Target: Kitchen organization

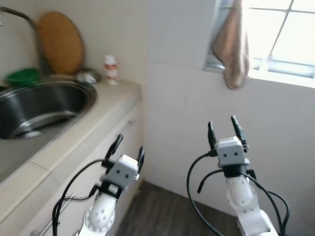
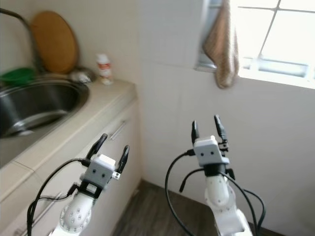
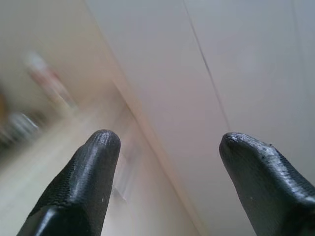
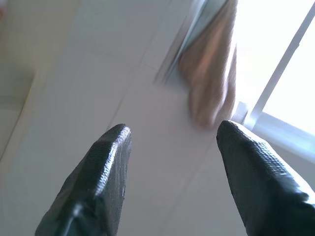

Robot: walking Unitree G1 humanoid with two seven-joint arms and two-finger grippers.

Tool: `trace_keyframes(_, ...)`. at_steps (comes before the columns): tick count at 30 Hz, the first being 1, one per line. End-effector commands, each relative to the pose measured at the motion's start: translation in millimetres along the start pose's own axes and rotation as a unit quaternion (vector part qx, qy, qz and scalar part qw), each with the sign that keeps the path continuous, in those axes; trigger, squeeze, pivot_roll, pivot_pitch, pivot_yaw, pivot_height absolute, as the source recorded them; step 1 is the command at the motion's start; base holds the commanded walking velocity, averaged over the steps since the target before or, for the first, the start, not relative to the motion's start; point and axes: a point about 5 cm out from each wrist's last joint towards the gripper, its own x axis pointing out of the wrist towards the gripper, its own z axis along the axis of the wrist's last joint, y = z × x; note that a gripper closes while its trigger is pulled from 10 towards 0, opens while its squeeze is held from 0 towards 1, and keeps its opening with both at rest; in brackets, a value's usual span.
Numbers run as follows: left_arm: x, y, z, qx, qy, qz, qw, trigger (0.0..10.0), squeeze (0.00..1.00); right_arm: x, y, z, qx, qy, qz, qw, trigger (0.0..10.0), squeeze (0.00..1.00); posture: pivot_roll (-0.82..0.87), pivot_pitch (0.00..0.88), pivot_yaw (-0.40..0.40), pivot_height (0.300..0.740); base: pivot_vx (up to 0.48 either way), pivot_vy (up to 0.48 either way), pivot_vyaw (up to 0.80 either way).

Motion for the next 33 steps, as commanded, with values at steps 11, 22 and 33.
trace_keyframes(11, -48.4, -22.0, -59, -0.075, 0.182, 0.004, 0.980, 10.0, 0.00, -80.2, 38.0, -76, -0.056, 0.257, 0.226, 0.938, 10.0, 0.00, -0.04, 0.000, 0.007, 0.740, 0.000, 0.000, -0.64)
trace_keyframes(22, -37.3, -17.1, -64, -0.081, 0.184, 0.004, 0.980, 10.0, 0.00, -73.3, 41.9, -80, -0.034, 0.272, 0.222, 0.936, 10.0, 0.00, -0.04, 0.000, 0.016, 0.740, 0.000, 0.000, -0.72)
trace_keyframes(33, -35.1, -16.7, -65, -0.077, 0.184, 0.002, 0.980, 10.0, 0.00, -72.7, 44.9, -81, -0.037, 0.273, 0.231, 0.933, 10.0, 0.00, -0.04, 0.000, 0.020, 0.740, 0.000, 0.000, -0.76)
